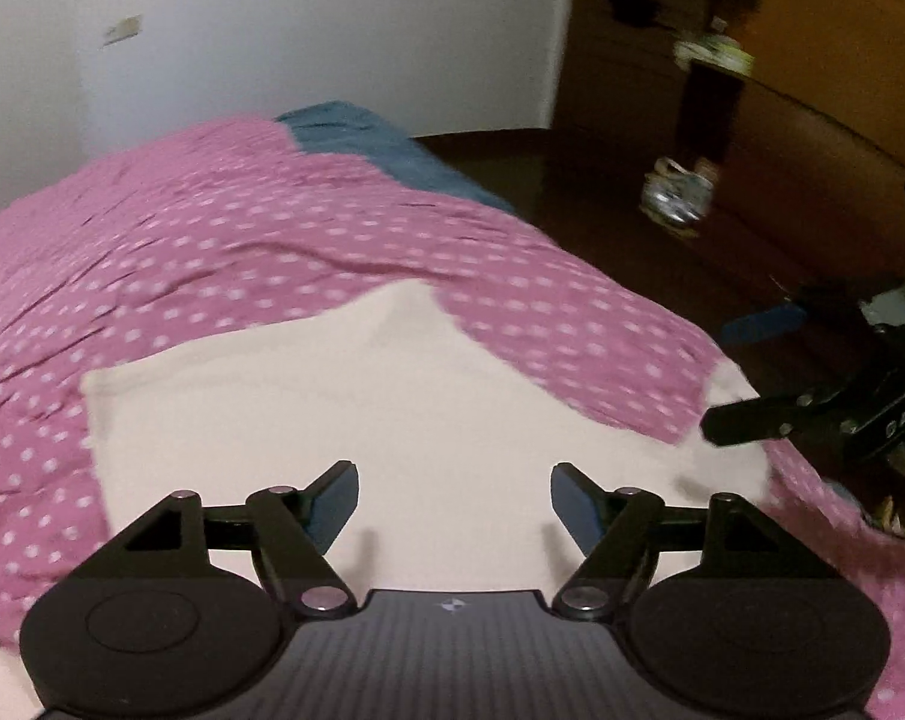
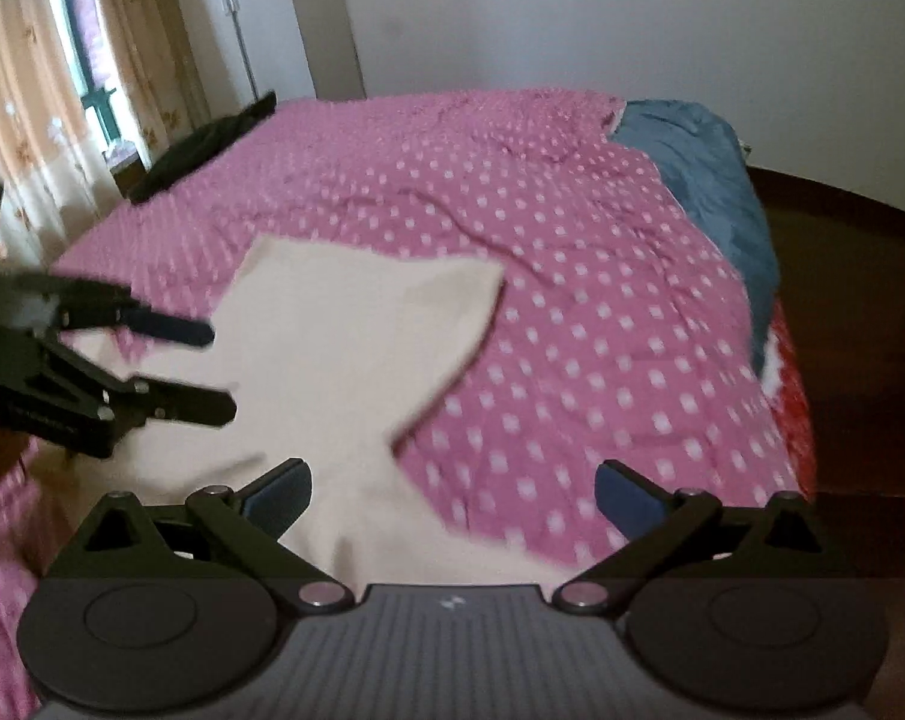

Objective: Fold clothes
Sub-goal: 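Move the open right gripper toward the sweater's other sleeve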

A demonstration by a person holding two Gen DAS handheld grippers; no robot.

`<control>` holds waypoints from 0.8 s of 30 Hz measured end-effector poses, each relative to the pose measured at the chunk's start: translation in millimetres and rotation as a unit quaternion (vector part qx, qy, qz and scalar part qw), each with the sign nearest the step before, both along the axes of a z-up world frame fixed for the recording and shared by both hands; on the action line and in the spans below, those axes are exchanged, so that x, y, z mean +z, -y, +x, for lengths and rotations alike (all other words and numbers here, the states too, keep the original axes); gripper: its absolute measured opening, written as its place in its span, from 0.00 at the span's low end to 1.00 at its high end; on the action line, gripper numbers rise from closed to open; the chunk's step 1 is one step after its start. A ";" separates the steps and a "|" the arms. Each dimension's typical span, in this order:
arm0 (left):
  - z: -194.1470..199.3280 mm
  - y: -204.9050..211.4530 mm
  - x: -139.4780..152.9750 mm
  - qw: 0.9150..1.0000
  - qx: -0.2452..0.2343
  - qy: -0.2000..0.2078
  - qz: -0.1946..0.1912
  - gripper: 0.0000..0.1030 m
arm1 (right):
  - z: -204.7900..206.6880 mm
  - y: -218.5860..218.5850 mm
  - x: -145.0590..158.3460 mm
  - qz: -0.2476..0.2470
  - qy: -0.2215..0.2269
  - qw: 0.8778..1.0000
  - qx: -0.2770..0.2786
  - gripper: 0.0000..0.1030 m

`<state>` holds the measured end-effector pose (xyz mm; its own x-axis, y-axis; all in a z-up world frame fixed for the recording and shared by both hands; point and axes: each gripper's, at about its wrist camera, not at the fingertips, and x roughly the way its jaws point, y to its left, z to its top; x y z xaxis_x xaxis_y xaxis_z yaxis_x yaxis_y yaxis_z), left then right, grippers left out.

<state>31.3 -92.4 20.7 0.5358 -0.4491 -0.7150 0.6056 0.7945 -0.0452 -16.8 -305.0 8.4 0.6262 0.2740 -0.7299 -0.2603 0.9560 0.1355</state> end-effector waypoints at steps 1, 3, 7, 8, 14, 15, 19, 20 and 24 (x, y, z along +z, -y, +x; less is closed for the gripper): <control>-5.2 5.8 -1.9 1.000 -0.010 0.005 0.007 0.73 | -4.1 0.4 -2.8 -0.005 -0.002 1.000 -0.002 0.99; -15.6 16.9 -6.2 0.999 -0.030 0.017 0.024 0.74 | -16.1 1.8 -13.2 -0.029 -0.002 0.999 -0.013 0.98; -29.2 29.0 -16.4 0.995 -0.052 0.049 0.067 0.78 | -28.3 11.8 -20.7 -0.036 -0.001 0.999 -0.034 0.95; -30.9 29.0 -16.7 0.995 -0.052 0.052 0.071 0.78 | -31.1 19.0 -19.6 -0.031 -0.001 0.998 -0.049 0.93; -27.7 20.8 -5.4 0.997 -0.035 0.058 0.047 0.84 | -39.2 80.5 -29.4 0.047 -0.036 0.984 -0.168 0.83; -27.6 21.0 -4.2 0.997 -0.034 0.059 0.046 0.84 | -39.4 90.6 -35.0 0.070 -0.047 0.978 -0.189 0.79; -27.8 21.4 -3.7 0.997 -0.030 0.056 0.047 0.85 | -40.5 125.0 -61.3 0.154 -0.086 0.950 -0.258 0.73; -27.9 21.6 -4.4 0.997 -0.031 0.054 0.049 0.85 | -40.7 129.4 -67.5 0.170 -0.092 0.944 -0.267 0.72; -26.9 21.9 -5.1 0.997 -0.025 0.051 0.052 0.87 | -40.5 143.3 -88.2 0.223 -0.109 0.922 -0.296 0.70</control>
